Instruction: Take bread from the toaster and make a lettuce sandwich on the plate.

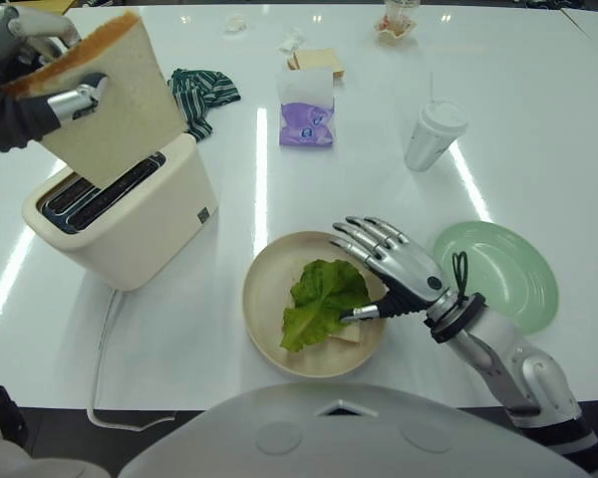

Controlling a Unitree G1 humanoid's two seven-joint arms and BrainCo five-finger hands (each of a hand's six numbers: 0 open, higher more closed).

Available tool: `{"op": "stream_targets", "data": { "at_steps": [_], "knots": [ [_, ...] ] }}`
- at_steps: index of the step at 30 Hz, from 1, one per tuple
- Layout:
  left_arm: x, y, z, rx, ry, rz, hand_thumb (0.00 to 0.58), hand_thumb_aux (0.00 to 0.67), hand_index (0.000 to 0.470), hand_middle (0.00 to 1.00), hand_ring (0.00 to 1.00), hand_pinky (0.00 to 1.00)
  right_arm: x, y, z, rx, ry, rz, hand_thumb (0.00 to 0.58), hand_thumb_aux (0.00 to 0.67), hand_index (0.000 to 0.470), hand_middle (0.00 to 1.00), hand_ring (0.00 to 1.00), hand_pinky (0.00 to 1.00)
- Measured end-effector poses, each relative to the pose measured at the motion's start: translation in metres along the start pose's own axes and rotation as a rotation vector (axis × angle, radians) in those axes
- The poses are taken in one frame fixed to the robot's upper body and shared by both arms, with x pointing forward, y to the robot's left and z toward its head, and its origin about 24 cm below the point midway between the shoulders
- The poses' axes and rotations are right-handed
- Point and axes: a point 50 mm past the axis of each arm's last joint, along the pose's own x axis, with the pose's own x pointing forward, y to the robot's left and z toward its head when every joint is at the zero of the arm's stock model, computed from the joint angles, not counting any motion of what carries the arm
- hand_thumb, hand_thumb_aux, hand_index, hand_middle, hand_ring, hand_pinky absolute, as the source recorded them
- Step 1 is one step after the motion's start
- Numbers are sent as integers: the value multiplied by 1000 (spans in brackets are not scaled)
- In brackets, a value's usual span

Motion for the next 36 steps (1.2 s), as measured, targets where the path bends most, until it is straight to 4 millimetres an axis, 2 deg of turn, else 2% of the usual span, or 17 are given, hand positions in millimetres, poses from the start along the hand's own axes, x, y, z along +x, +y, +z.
{"op": "stream_targets", "data": {
  "at_steps": [3,6,7,9,10,11,13,16,19,24,27,32,36],
  "knots": [
    [22,-14,6,-231,-119,-99,580,670,470,1000,1000,1000,-8,-29,-18,-63,71,-167,0,0,0,0,0,0],
    [34,-52,8,-517,-164,-310,580,670,470,1000,1000,1000,-13,-45,-17,-112,22,-252,0,0,0,0,0,0],
    [38,-77,12,-636,-183,-459,580,670,470,1000,1000,1000,-16,-54,-12,-129,-31,-296,0,0,0,0,0,0],
    [41,-111,19,-773,-210,-662,580,670,470,1000,1000,1000,-21,-65,-1,-154,-102,-353,0,0,0,0,0,0],
    [42,-120,22,-802,-220,-710,580,670,470,1000,1000,1000,-23,-68,2,-163,-124,-365,0,0,0,0,0,0],
    [44,-139,30,-871,-250,-826,580,670,470,1000,1000,1000,-26,-75,9,-169,-179,-391,0,0,0,0,0,0],
    [46,-165,42,-943,-286,-974,580,670,470,1000,1000,1000,-31,-85,22,-165,-261,-420,0,0,0,0,0,0],
    [47,-201,62,-990,-322,-1158,580,670,470,1000,1000,1000,-35,-87,40,-144,-343,-378,0,0,0,0,0,0],
    [45,-227,79,-1029,-341,-1264,580,670,470,1000,1000,1000,-34,-74,48,-79,-363,-265,0,0,0,0,0,0],
    [48,-255,89,-1096,-318,-1324,580,670,470,1000,1000,1000,-32,-44,52,16,-337,-64,0,0,0,0,0,0],
    [54,-265,91,-1097,-298,-1319,580,670,470,1000,1000,1000,-32,-36,52,48,-321,3,0,0,0,0,0,0],
    [56,-275,84,-1054,-248,-1303,580,670,470,1000,1000,1000,-34,-28,50,57,-305,80,0,0,0,0,0,0],
    [61,-274,80,-989,-251,-1272,580,670,470,1000,1000,1000,-37,-27,48,55,-289,107,0,0,0,0,0,0]
  ]
}}
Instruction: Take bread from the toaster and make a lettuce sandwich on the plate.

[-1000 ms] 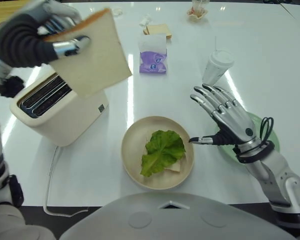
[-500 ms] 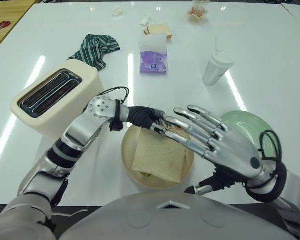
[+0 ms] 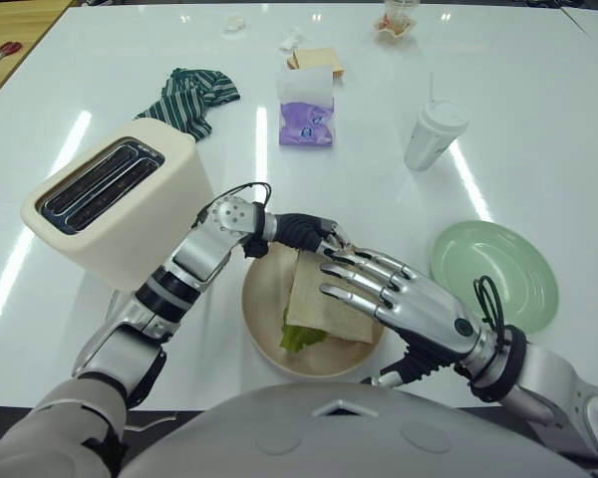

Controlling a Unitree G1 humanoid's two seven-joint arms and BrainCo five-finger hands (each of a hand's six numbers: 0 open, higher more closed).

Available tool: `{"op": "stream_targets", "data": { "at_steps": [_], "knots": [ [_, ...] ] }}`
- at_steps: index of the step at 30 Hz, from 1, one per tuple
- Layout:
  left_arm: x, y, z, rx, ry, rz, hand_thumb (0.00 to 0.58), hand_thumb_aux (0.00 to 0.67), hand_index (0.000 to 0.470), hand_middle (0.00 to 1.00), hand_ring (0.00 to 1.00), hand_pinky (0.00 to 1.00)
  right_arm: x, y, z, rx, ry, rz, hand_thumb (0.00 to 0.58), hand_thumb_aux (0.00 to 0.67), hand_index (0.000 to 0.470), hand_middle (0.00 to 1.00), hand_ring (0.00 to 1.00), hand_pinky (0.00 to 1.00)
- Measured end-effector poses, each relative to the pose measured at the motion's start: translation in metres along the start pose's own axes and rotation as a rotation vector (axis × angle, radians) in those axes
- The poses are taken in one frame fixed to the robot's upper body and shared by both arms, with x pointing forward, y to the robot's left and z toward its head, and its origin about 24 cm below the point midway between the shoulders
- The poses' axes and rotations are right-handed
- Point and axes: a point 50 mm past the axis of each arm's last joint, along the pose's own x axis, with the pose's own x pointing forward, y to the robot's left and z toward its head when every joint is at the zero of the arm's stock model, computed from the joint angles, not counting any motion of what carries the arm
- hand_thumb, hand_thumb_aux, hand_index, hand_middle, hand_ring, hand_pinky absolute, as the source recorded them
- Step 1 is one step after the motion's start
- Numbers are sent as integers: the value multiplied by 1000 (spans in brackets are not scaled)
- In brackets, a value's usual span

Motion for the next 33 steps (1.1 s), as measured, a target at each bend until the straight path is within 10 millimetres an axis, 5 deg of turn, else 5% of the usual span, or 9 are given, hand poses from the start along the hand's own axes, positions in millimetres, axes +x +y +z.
{"op": "stream_targets", "data": {
  "at_steps": [11,33],
  "knots": [
    [-1,8,-3,97,31,54,580,670,470,1000,1000,1000,-3,9,-2,30,11,57,0,0,0,0,0,0],
    [8,-7,-19,86,76,47,580,670,470,1000,1000,1000,7,31,-3,52,-6,178,0,0,0,0,0,0]
  ]
}}
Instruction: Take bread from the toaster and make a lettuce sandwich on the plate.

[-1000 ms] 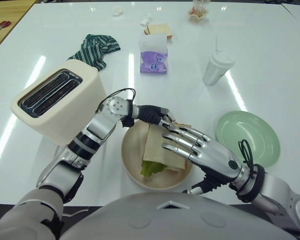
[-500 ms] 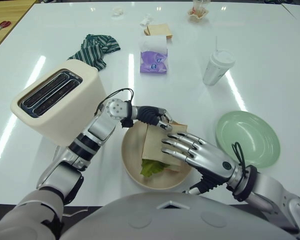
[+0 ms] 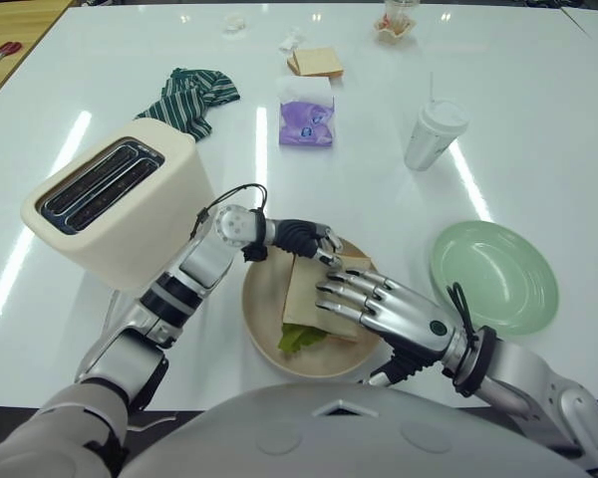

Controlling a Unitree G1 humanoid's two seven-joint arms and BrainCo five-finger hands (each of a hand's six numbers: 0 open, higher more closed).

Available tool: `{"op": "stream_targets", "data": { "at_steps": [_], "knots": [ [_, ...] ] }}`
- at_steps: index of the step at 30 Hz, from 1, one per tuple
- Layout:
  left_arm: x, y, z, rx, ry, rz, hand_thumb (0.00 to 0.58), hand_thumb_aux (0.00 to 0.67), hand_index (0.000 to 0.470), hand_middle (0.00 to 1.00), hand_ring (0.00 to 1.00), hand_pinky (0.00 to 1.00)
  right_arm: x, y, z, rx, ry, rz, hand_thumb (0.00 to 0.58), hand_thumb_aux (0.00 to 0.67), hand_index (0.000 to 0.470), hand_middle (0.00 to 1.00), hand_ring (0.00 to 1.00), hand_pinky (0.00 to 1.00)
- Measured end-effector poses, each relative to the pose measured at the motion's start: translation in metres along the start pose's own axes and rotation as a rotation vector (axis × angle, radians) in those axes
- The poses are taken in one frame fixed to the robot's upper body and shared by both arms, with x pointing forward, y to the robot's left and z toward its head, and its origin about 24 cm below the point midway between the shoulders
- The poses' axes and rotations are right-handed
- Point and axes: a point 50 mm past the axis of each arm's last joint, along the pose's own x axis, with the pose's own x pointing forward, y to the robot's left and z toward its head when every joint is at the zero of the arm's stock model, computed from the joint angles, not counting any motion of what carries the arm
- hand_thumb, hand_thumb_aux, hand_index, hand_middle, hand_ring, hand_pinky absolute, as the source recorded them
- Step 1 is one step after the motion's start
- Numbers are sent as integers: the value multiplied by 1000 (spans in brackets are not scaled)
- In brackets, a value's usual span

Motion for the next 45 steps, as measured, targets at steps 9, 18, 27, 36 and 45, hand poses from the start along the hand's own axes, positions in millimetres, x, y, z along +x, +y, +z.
{"op": "stream_targets", "data": {
  "at_steps": [9,18,27,36,45],
  "knots": [
    [9,-2,-4,446,123,147,0,0,0,0,0,0,15,11,-3,76,18,184,0,0,0,0,0,0],
    [-71,71,117,1514,-28,1069,0,0,0,0,0,0,31,7,-6,34,-36,244,0,0,0,0,0,0],
    [-149,50,132,1195,-136,1191,66,39,28,0,0,0,19,-20,-9,179,24,98,436,336,236,0,0,0],
    [-169,-32,73,573,-6,566,580,670,470,1000,1000,1000,-2,-64,-19,491,7,-160,580,670,470,1000,1000,1000],
    [-174,-128,17,206,268,-14,580,670,470,1000,1000,1000,-37,7,14,531,24,422,580,670,470,1000,1000,1000]
  ]
}}
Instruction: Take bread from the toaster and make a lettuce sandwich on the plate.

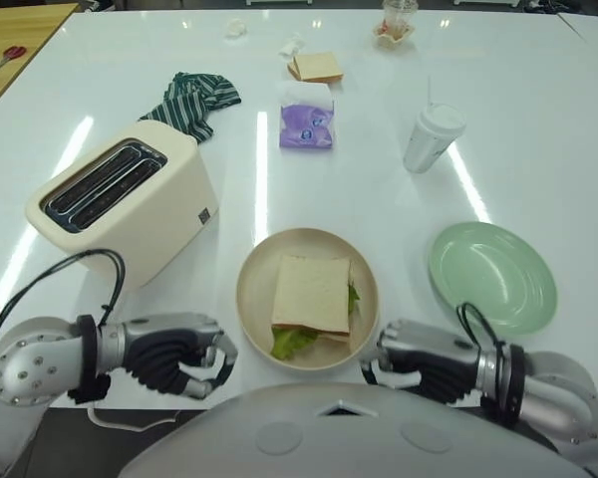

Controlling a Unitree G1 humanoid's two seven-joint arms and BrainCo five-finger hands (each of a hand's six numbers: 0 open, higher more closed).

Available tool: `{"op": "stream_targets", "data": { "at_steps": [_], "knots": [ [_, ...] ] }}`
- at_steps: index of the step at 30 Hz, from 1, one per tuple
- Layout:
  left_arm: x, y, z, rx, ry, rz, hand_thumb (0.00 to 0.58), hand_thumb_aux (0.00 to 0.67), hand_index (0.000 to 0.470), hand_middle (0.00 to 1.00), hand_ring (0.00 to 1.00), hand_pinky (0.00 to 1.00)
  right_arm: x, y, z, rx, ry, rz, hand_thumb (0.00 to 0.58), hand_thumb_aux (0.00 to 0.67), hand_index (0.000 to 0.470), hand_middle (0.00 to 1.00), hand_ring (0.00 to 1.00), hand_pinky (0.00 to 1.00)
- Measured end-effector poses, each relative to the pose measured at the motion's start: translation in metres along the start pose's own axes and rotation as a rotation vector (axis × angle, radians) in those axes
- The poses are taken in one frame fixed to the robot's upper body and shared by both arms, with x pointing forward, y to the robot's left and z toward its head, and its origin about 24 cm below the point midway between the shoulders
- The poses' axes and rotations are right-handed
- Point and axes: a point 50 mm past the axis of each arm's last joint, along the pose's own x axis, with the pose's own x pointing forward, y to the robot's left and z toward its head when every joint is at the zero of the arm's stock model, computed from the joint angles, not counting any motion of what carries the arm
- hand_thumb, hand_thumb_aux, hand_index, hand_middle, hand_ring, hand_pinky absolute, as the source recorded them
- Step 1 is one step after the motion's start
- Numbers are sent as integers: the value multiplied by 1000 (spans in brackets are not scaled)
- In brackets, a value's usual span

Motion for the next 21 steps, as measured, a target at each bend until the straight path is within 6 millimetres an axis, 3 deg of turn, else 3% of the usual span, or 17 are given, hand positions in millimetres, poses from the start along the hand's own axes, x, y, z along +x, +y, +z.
{"op": "stream_targets", "data": {
  "at_steps": [5,12,16,21],
  "knots": [
    [10,-10,-10,54,69,-59,580,670,470,1000,1000,1000,2,20,-14,-28,82,109,580,670,470,1000,1000,1000],
    [39,-10,-18,170,84,-56,580,670,470,1000,1000,1000,18,28,-26,-93,102,135,580,670,470,1000,1000,1000],
    [61,-5,-18,225,61,-16,580,670,470,1000,1000,1000,33,17,-28,-140,69,67,580,670,470,1000,1000,1000],
    [103,18,-10,294,-17,95,580,670,470,1000,1000,1000,69,-22,-41,-237,65,-104,580,670,470,1000,1000,1000]
  ]
}}
